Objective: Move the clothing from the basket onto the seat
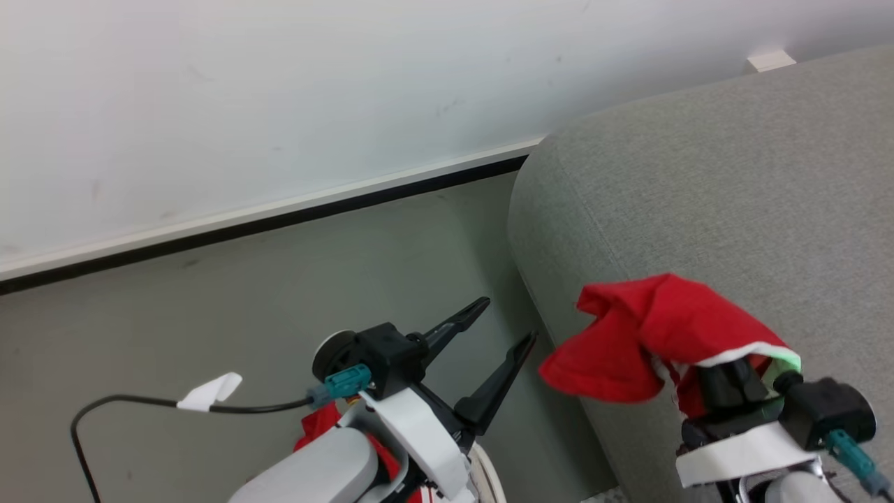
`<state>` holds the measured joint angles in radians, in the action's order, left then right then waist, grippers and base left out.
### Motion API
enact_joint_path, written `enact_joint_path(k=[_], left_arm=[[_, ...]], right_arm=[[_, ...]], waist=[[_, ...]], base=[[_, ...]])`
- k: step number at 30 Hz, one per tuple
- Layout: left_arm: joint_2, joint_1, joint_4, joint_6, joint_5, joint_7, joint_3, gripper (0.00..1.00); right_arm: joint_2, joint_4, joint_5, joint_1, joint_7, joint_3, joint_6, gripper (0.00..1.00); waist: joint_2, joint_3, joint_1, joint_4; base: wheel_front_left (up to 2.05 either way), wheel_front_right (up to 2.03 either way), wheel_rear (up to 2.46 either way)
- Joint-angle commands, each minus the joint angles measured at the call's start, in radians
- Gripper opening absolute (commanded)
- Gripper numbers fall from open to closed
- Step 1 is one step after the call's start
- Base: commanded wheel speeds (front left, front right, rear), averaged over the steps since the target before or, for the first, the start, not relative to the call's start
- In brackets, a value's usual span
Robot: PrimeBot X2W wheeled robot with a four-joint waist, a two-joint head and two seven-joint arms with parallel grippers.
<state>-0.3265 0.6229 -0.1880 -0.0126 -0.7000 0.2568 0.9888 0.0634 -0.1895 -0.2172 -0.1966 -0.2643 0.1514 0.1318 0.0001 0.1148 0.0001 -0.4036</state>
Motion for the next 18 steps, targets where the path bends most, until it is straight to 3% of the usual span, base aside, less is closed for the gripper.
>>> enact_joint_path(k=[1, 6, 18], left_arm=[[-0.011, -0.008, 0.006, -0.001, 0.011, 0.003, 0.001, 1.0], [-0.03, 0.009, 0.027, 0.002, 0.02, -0.005, 0.001, 1.0], [-0.166, 0.043, 0.136, 0.016, 0.042, -0.029, -0.029, 1.0]], right_arm=[[0.014, -0.019, -0.011, -0.041, 0.0, -0.004, -0.002, 0.0], [0.058, -0.075, -0.045, -0.129, 0.005, -0.03, -0.002, 0.0], [0.198, -0.217, -0.061, -0.419, 0.12, -0.203, -0.002, 0.0]], waist=[[-0.0001, 0.016, -0.0001, 0.012], [-0.0001, 0.057, -0.0001, 0.042], [-0.0001, 0.254, -0.0001, 0.148]], base=[[0.0, 0.0, 0.0], [0.0, 0.0, 0.0], [0.0, 0.0, 0.0]])
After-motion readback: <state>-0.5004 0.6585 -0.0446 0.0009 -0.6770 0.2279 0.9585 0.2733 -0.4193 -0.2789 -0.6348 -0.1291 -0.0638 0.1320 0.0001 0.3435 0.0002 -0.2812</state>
